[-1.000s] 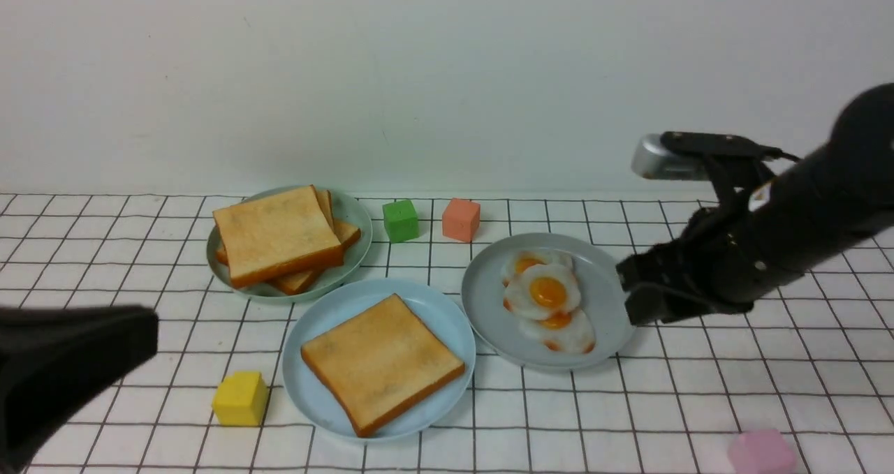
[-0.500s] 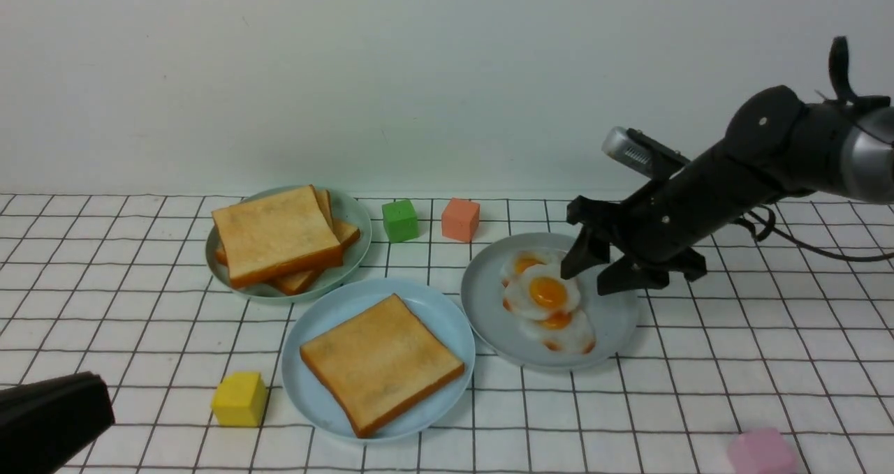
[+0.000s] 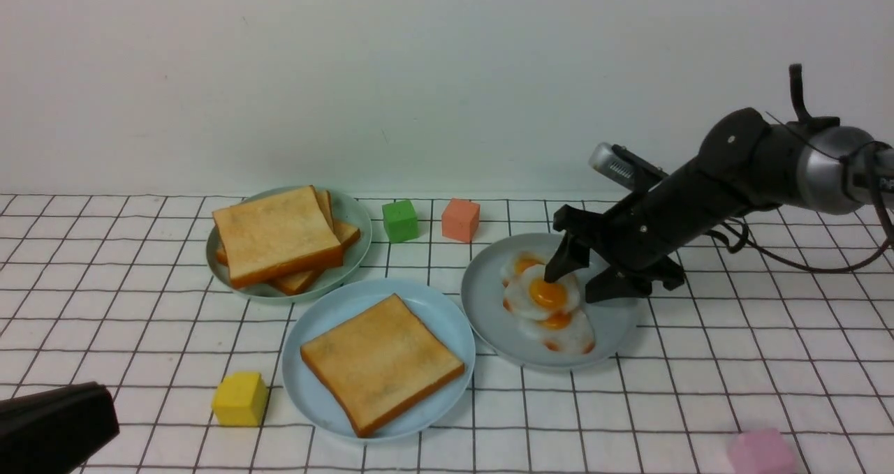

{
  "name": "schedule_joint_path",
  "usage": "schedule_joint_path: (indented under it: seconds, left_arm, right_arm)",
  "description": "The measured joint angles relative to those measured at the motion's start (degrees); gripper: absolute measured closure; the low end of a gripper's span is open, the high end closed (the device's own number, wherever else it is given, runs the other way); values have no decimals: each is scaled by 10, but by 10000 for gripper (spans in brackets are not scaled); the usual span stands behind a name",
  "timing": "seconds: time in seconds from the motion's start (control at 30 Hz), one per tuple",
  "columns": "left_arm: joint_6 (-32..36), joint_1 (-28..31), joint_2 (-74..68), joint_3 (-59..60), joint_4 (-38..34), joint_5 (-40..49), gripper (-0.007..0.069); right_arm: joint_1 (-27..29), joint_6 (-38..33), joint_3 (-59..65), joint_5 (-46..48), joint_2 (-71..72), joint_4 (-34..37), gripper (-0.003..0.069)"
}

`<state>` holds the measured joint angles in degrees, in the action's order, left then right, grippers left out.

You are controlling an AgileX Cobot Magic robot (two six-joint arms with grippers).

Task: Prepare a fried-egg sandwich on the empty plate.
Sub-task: Use the right arm to grab a fried egg

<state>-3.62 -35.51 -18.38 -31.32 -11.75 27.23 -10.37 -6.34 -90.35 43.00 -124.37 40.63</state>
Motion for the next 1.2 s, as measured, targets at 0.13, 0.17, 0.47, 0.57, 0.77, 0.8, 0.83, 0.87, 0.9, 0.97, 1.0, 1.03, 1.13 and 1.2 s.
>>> schedule_joint_path:
  seconds: [0.13, 0.17, 0.47, 0.57, 0.77, 0.8, 0.83, 0.87, 0.9, 0.97, 1.0, 1.03, 1.13, 1.2]
  left_arm:
    - [0, 0, 0, 0, 0, 0, 638]
    - [0, 0, 0, 0, 0, 0, 638]
    - [0, 0, 0, 0, -2, 1, 638]
    - [0, 0, 0, 0, -2, 6, 638]
    - [-1, 0, 0, 0, -2, 6, 638]
    - [-1, 0, 0, 0, -2, 6, 638]
    - [-1, 0, 0, 0, -2, 6, 638]
    - [-1, 0, 0, 0, -2, 6, 638]
    - [-1, 0, 0, 0, -2, 6, 638]
    - [-1, 0, 0, 0, -2, 6, 638]
    - [-1, 0, 0, 0, -2, 6, 638]
    - [-1, 0, 0, 0, -2, 6, 638]
    - [-1, 0, 0, 0, -2, 6, 637]
    - [-1, 0, 0, 0, -2, 6, 637]
  right_arm:
    - [0, -3, 0, -1, -3, 11, 197]
    - [0, -10, 0, -1, -3, 19, 206]
    - [0, -53, 0, -1, -3, 51, 316]
    - [0, -56, 0, -1, -3, 50, 381]
    - [0, -65, 0, -4, -3, 32, 480]
    - [0, -68, 0, -4, -3, 29, 498]
    - [0, -71, 0, -4, -3, 25, 518]
    - [0, -73, 0, -4, -3, 22, 536]
    - [0, -73, 0, -4, -3, 20, 557]
    - [0, -74, 0, -3, -3, 20, 587]
    - [0, -74, 0, -3, -3, 20, 591]
    - [0, -74, 0, -1, -3, 20, 591]
    - [0, -74, 0, 4, -3, 20, 591]
    - [0, -76, 0, 9, -2, 20, 591]
